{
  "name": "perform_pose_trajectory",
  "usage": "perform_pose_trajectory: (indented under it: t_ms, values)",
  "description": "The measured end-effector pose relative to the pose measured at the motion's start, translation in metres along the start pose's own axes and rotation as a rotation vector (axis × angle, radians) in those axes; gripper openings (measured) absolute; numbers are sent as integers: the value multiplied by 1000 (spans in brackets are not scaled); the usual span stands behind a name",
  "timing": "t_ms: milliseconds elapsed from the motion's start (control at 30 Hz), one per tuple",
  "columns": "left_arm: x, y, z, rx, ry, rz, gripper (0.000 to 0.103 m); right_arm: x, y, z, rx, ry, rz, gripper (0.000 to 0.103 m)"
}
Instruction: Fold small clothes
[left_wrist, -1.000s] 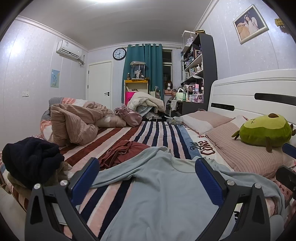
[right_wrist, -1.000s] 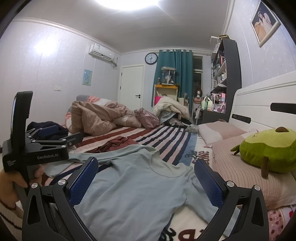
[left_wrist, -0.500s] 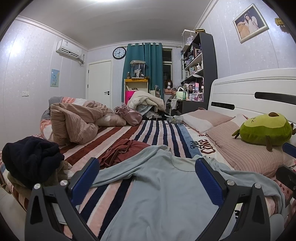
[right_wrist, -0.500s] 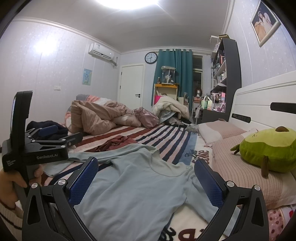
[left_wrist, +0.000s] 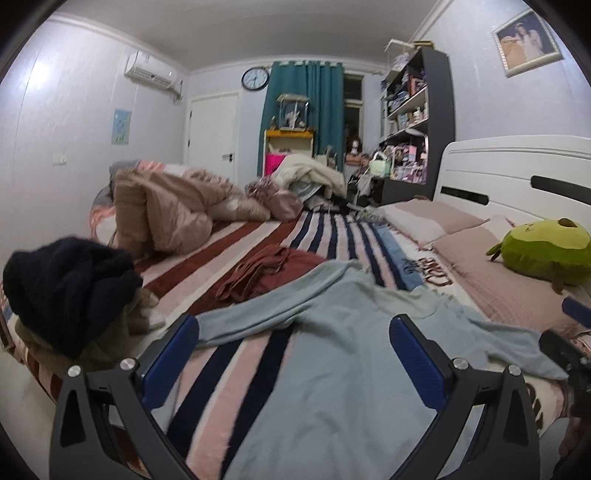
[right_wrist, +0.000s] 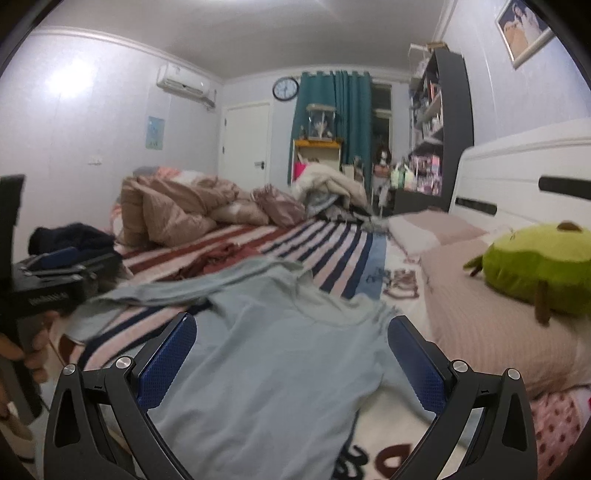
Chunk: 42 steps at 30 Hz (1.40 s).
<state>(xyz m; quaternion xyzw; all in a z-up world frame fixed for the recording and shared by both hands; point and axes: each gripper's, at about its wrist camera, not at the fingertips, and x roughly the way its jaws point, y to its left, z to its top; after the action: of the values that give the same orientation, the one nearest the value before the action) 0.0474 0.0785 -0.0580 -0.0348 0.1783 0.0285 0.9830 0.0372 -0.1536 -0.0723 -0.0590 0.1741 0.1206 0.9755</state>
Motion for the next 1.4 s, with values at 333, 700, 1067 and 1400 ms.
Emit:
perform_pose_trajectory:
  t_ms: [333, 700, 1067, 1400]
  values:
    - [45, 127, -54, -155, 224, 256, 97, 61, 29, -9, 27, 126, 79, 103]
    - [87, 170, -104, -221, 403, 283, 22, 76, 55, -5, -23, 152, 85, 103]
    - [27, 134, -22, -239, 72, 39, 4, 66, 30, -5, 42, 116, 91, 103]
    - [-15, -14, 23, -48, 10, -445, 4, 29, -33, -18, 146, 50, 46, 103]
